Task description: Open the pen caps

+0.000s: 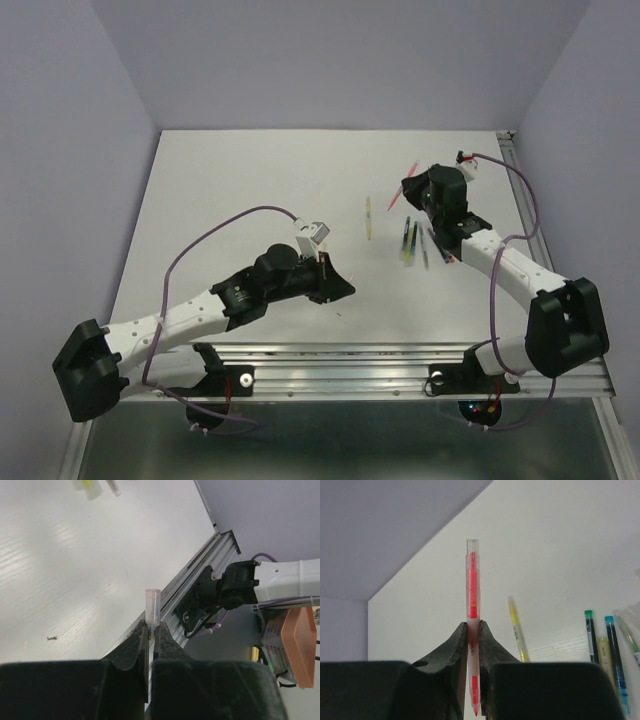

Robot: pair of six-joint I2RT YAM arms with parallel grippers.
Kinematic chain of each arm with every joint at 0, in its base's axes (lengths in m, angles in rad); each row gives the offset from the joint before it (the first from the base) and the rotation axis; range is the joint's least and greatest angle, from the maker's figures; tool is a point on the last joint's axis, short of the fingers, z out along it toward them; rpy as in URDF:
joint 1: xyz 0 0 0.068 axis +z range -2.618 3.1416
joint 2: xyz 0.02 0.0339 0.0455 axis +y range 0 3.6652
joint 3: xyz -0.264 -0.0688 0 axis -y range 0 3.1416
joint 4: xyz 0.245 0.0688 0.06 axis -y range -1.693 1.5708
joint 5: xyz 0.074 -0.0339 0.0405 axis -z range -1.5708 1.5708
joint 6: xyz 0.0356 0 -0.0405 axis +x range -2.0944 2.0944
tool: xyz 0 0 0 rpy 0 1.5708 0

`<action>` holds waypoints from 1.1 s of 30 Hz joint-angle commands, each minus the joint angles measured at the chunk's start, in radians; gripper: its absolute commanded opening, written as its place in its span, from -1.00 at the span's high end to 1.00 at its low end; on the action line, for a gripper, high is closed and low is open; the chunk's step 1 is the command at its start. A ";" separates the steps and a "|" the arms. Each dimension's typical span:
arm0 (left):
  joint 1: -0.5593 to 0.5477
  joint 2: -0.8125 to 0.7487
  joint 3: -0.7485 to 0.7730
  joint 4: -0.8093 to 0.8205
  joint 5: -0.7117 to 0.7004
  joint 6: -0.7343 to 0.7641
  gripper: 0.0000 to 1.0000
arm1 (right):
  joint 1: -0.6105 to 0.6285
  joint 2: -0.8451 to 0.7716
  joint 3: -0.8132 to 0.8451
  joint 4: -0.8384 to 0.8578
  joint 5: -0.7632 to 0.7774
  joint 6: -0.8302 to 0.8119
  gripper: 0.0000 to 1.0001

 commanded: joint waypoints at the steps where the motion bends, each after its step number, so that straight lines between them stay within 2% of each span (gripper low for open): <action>1: 0.002 -0.035 0.026 -0.111 -0.111 -0.011 1.00 | -0.023 -0.012 0.043 0.064 -0.030 -0.065 0.99; 4: 0.016 -0.011 0.101 -0.253 -0.288 -0.015 1.00 | -0.023 -0.042 0.023 0.036 -0.134 -0.143 0.99; 6: 0.051 0.043 0.156 -0.316 -0.327 -0.003 1.00 | -0.023 -0.078 -0.031 0.028 -0.154 -0.194 0.99; 7: 0.103 0.066 0.172 -0.325 -0.328 0.004 1.00 | -0.023 -0.095 -0.052 0.024 -0.168 -0.205 0.99; 12: 0.258 0.265 0.248 -0.276 -0.203 0.115 1.00 | -0.023 -0.155 -0.143 -0.030 -0.228 -0.274 0.99; 17: 0.333 0.454 0.356 -0.267 -0.121 0.213 1.00 | -0.023 -0.181 -0.178 -0.059 -0.360 -0.366 0.99; 25: 0.346 0.635 0.445 -0.308 -0.144 0.244 1.00 | -0.023 -0.201 -0.197 -0.084 -0.414 -0.415 0.99; 29: 0.347 0.675 0.466 -0.337 -0.158 0.247 1.00 | -0.023 -0.194 -0.200 -0.099 -0.415 -0.424 0.99; 33: 0.347 0.677 0.463 -0.339 -0.157 0.245 0.74 | -0.024 -0.178 -0.201 -0.099 -0.431 -0.427 0.99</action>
